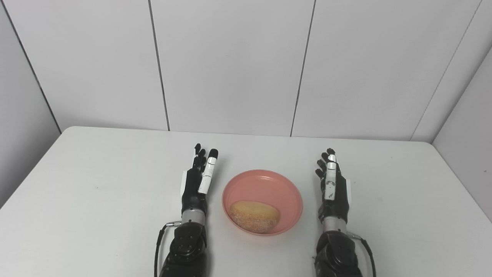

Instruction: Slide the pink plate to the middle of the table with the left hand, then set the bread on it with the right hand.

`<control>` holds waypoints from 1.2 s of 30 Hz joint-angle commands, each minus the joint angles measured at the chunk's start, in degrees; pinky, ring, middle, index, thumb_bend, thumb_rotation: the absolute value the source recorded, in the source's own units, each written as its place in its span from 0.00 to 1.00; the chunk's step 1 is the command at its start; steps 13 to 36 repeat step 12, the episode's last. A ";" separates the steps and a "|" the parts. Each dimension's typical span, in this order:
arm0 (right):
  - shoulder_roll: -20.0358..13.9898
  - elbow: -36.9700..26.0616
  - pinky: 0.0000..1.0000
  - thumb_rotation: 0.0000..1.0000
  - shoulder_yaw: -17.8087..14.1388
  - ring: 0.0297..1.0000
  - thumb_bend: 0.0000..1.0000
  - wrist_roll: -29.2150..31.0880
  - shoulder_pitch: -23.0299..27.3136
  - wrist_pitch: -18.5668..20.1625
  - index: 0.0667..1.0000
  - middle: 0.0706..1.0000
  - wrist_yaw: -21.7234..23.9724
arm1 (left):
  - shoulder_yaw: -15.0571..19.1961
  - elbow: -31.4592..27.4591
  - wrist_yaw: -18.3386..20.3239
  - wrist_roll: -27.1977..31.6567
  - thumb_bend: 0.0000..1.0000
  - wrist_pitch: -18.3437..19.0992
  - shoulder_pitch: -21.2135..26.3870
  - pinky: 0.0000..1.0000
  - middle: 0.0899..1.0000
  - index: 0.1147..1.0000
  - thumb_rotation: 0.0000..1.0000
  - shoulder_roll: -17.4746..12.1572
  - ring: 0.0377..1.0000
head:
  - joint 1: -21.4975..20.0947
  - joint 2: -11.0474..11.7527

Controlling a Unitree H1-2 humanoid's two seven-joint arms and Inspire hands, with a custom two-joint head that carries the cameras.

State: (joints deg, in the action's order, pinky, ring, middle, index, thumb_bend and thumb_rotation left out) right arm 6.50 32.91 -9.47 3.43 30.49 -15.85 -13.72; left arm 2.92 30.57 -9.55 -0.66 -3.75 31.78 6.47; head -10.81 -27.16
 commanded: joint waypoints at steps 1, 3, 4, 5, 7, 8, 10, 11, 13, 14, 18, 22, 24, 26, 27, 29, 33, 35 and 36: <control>1.32 1.38 0.99 1.00 0.72 0.94 0.75 -1.34 -1.71 -2.01 0.94 0.95 -1.39 | -1.21 0.21 1.48 0.21 0.76 1.57 1.94 1.00 1.00 1.00 0.85 0.85 1.00 | -0.01 -0.13; 1.34 0.98 1.00 1.00 0.96 0.95 0.74 -1.61 -1.88 -1.78 0.95 0.96 -1.79 | -1.33 -0.02 1.70 0.33 0.77 1.75 1.79 1.00 1.00 1.00 0.85 0.79 1.00 | -0.10 -0.09; 1.35 0.69 1.00 1.00 1.03 0.96 0.74 -1.62 -2.00 -1.64 0.95 0.96 -1.81 | -1.39 -0.17 1.74 0.35 0.76 1.80 1.69 1.00 1.00 1.00 0.85 0.77 1.00 | -0.10 -0.08; 1.31 0.28 1.00 1.00 1.14 0.96 0.74 -1.58 -2.22 -1.36 0.95 0.96 -1.71 | -1.37 -0.20 1.60 0.36 0.76 1.01 1.43 1.00 1.00 1.00 0.86 0.80 1.00 | -0.08 -0.08; 1.00 -0.41 1.00 1.00 1.65 0.97 0.72 -2.03 -2.58 -0.64 0.95 0.96 -1.57 | -1.25 -0.05 1.22 0.39 0.77 -0.66 0.92 1.00 1.00 1.00 0.90 0.92 1.00 | 0.00 -0.03; 0.79 -0.74 1.00 1.00 1.98 0.97 0.72 -2.38 -2.73 -0.24 0.95 0.96 -1.51 | -1.18 0.07 1.03 0.40 0.77 -1.40 0.70 1.00 1.00 1.00 0.91 0.99 1.00 | 0.01 -0.07; 0.34 -1.56 1.00 1.00 2.60 0.97 0.69 -2.64 -3.03 0.68 0.96 0.96 -1.00 | -1.27 0.47 0.80 0.17 0.78 -3.18 0.29 1.00 1.00 1.00 0.94 1.03 1.00 | 0.18 -0.07; 0.05 -1.88 1.00 1.00 2.95 0.97 0.69 -2.64 -3.13 1.13 0.96 0.96 -0.57 | -1.42 0.75 0.89 0.01 0.78 -3.98 0.13 1.00 1.00 1.00 0.95 0.94 1.00 | 0.39 -0.05; -0.17 -2.11 1.00 1.00 3.21 0.98 0.69 -2.62 -3.20 1.45 0.96 0.97 -0.28 | -1.54 0.96 0.95 -0.09 0.81 -4.53 0.04 1.00 1.00 1.00 0.97 0.88 1.00 | 0.41 -0.06; -0.17 -2.11 1.00 1.00 3.21 0.98 0.69 -2.62 -3.20 1.45 0.96 0.97 -0.28 | -1.54 0.96 0.95 -0.09 0.81 -4.53 0.04 1.00 1.00 1.00 0.97 0.88 1.00 | 0.41 -0.06; -0.17 -2.11 1.00 1.00 3.21 0.98 0.69 -2.62 -3.20 1.45 0.96 0.97 -0.28 | -1.54 0.96 0.95 -0.09 0.81 -4.53 0.04 1.00 1.00 1.00 0.97 0.88 1.00 | 0.41 -0.06; -0.17 -2.11 1.00 1.00 3.21 0.98 0.69 -2.62 -3.20 1.45 0.96 0.97 -0.28 | -1.54 0.96 0.95 -0.09 0.81 -4.53 0.04 1.00 1.00 1.00 0.97 0.88 1.00 | 0.41 -0.06; -0.17 -2.11 1.00 1.00 3.21 0.98 0.69 -2.62 -3.20 1.45 0.96 0.97 -0.28 | -1.54 0.96 0.95 -0.09 0.81 -4.53 0.04 1.00 1.00 1.00 0.97 0.88 1.00 | 0.41 -0.06; -0.17 -2.11 1.00 1.00 3.21 0.98 0.69 -2.62 -3.20 1.45 0.96 0.97 -0.28 | -1.54 0.96 0.95 -0.09 0.81 -4.53 0.04 1.00 1.00 1.00 0.97 0.88 1.00 | 0.41 -0.06; -0.17 -2.11 1.00 1.00 3.21 0.98 0.69 -2.62 -3.20 1.45 0.96 0.97 -0.28 | -1.54 0.96 0.95 -0.09 0.81 -4.53 0.04 1.00 1.00 1.00 0.97 0.88 1.00 | 0.41 -0.06; -0.17 -2.11 1.00 1.00 3.21 0.98 0.69 -2.62 -3.20 1.45 0.96 0.97 -0.28 | -1.54 0.96 0.95 -0.09 0.81 -4.53 0.04 1.00 1.00 1.00 0.97 0.88 1.00 | 0.41 -0.06; -0.17 -2.11 1.00 1.00 3.21 0.98 0.69 -2.62 -3.20 1.45 0.96 0.97 -0.28 | -1.54 0.96 0.95 -0.09 0.81 -4.53 0.04 1.00 1.00 1.00 0.97 0.88 1.00 | 0.41 -0.06; -0.17 -2.11 1.00 1.00 3.21 0.98 0.69 -2.62 -3.20 1.45 0.96 0.97 -0.28 | -1.54 0.96 0.95 -0.09 0.81 -4.53 0.04 1.00 1.00 1.00 0.97 0.88 1.00 | 0.41 -0.06; -0.17 -2.11 1.00 1.00 3.21 0.98 0.69 -2.62 -3.20 1.45 0.96 0.97 -0.28 | -1.54 0.96 0.95 -0.09 0.81 -4.53 0.04 1.00 1.00 1.00 0.97 0.88 1.00 | 0.41 -0.06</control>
